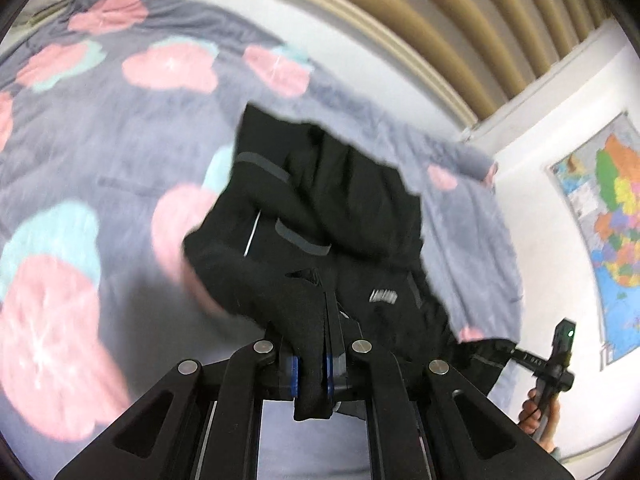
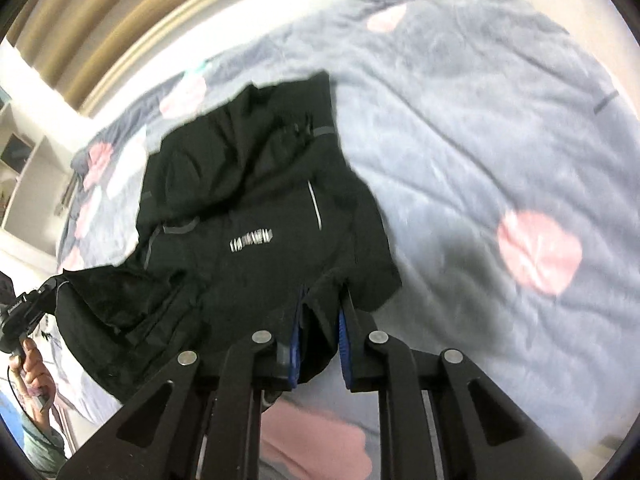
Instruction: Fold large clothes
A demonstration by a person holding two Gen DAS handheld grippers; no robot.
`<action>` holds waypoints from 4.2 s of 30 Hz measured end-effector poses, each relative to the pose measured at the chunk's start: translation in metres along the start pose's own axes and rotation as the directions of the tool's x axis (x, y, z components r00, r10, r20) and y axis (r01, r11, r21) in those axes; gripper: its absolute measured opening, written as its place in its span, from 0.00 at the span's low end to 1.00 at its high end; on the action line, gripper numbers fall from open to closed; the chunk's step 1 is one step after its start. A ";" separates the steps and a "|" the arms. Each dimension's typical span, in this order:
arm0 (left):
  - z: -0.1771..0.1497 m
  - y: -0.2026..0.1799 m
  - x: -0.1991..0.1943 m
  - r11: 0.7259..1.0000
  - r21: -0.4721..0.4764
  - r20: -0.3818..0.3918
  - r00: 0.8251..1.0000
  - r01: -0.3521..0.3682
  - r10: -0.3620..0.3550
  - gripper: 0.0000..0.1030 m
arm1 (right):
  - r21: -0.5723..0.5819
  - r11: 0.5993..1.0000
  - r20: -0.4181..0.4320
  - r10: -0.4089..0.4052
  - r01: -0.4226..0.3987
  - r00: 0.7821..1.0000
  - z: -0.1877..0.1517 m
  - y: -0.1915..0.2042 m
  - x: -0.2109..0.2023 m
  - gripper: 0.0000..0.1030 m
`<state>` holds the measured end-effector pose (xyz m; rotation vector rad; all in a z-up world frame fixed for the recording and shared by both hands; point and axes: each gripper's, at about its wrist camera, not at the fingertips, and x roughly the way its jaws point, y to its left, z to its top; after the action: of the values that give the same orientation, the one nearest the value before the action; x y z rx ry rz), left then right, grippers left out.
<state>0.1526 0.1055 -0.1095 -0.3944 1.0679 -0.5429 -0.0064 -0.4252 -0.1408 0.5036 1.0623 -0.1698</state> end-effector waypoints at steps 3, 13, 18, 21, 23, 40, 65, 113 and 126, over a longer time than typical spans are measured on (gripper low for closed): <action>0.034 -0.008 0.008 1.000 0.030 0.034 0.999 -0.007 0.006 0.08 | -0.010 1.000 0.026 -0.011 0.011 1.000 0.026 0.008 0.006 0.18; 0.155 -0.019 0.084 0.994 0.092 0.062 0.996 -0.067 0.061 0.08 | -0.024 0.998 0.082 -0.048 0.050 0.995 0.162 0.025 0.057 0.18; 0.210 0.002 0.152 0.990 0.042 0.043 0.990 -0.133 0.132 0.09 | -0.010 0.998 0.072 -0.062 0.063 0.995 0.227 0.031 0.116 0.18; 0.227 0.028 0.198 0.986 -0.050 0.008 0.987 -0.162 0.162 0.09 | 0.022 0.997 0.056 -0.075 0.074 0.996 0.253 0.027 0.145 0.26; 0.232 0.048 0.227 0.976 -0.113 -0.027 0.983 -0.186 0.184 0.09 | 0.032 0.998 0.068 -0.054 0.051 0.996 0.260 0.023 0.153 0.44; 0.237 0.081 0.209 1.000 0.020 -0.175 0.984 -0.006 0.010 0.29 | -0.008 1.000 -0.132 0.013 -0.014 0.991 0.268 -0.006 0.264 0.63; 0.251 0.123 0.272 0.997 0.031 -0.283 0.957 0.070 -0.059 0.76 | -0.021 0.991 -0.185 0.124 -0.130 0.975 0.288 0.001 0.310 0.50; 0.275 0.063 0.200 0.969 0.014 0.028 0.969 -0.245 0.245 0.42 | -0.165 0.980 0.040 -0.107 0.112 0.993 0.284 0.083 0.217 0.72; 0.139 -0.064 0.302 0.899 0.323 -0.087 0.936 -0.297 0.341 0.42 | -0.363 0.908 -0.043 -0.240 0.209 0.970 0.202 0.165 0.294 0.76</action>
<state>0.3757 -0.1188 -0.2293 0.0966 1.1364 -0.4352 0.3572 -0.3458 -0.2658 0.0587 1.2054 -0.1547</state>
